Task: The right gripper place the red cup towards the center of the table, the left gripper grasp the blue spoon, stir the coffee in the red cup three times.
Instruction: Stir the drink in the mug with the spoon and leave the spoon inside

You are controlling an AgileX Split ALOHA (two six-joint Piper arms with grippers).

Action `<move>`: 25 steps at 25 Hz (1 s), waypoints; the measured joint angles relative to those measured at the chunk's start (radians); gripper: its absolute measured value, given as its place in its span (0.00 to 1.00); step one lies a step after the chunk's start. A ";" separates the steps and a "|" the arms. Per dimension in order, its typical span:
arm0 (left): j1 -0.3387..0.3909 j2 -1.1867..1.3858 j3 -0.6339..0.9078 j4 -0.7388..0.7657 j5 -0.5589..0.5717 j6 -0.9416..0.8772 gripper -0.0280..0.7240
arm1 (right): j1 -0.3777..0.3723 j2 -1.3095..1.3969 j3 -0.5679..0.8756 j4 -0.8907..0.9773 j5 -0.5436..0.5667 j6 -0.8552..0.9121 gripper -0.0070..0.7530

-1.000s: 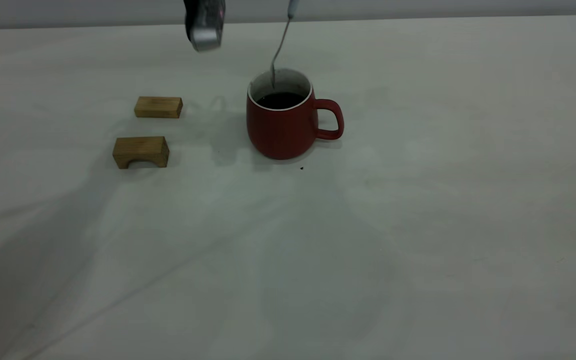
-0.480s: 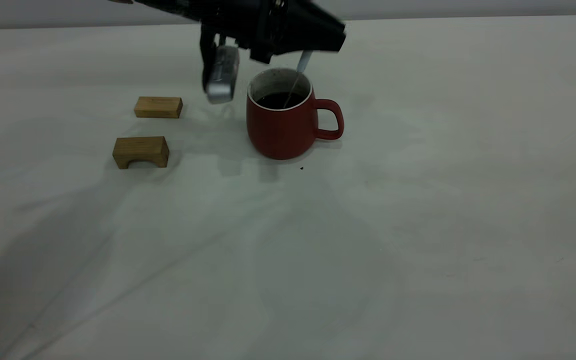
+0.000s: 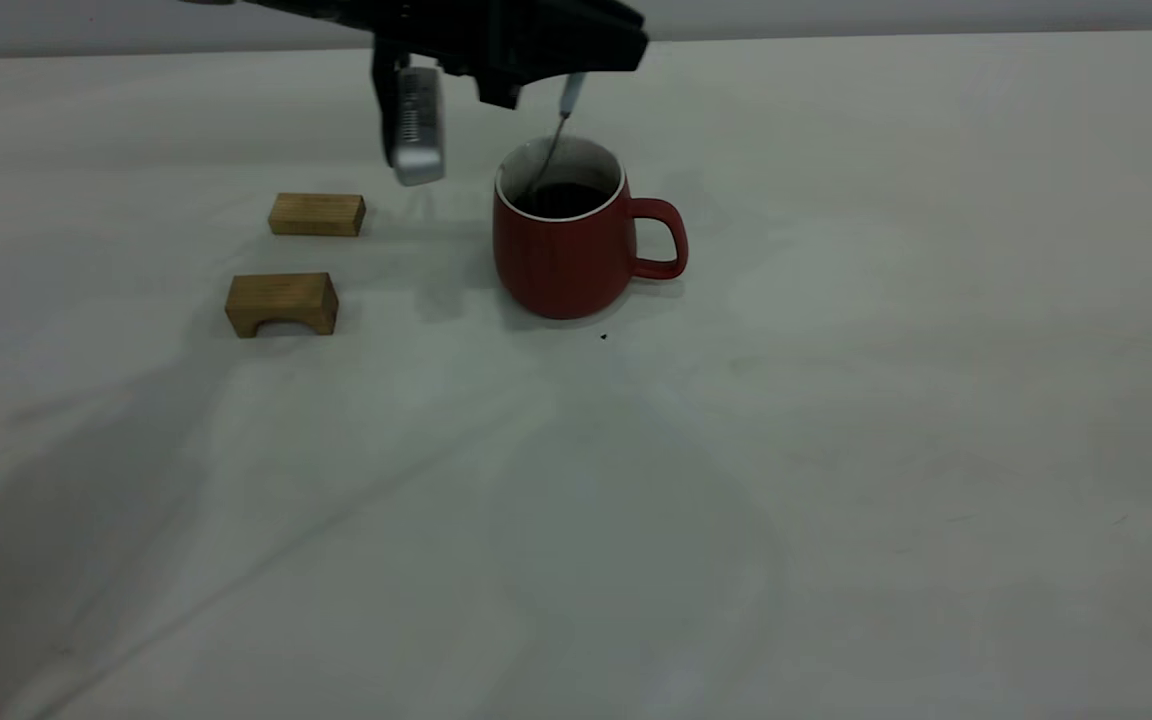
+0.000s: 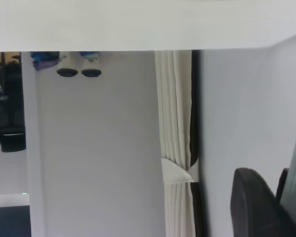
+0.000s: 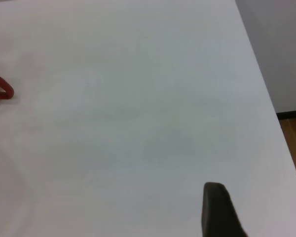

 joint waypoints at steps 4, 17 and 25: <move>-0.041 0.012 0.000 -0.009 0.012 0.004 0.23 | 0.000 0.000 0.000 0.000 0.000 0.000 0.59; 0.024 0.014 0.000 0.117 0.025 -0.115 0.23 | 0.000 0.000 0.000 0.000 0.000 0.000 0.59; -0.064 0.054 0.000 -0.100 -0.047 0.081 0.23 | 0.000 0.000 0.000 0.000 0.000 0.000 0.59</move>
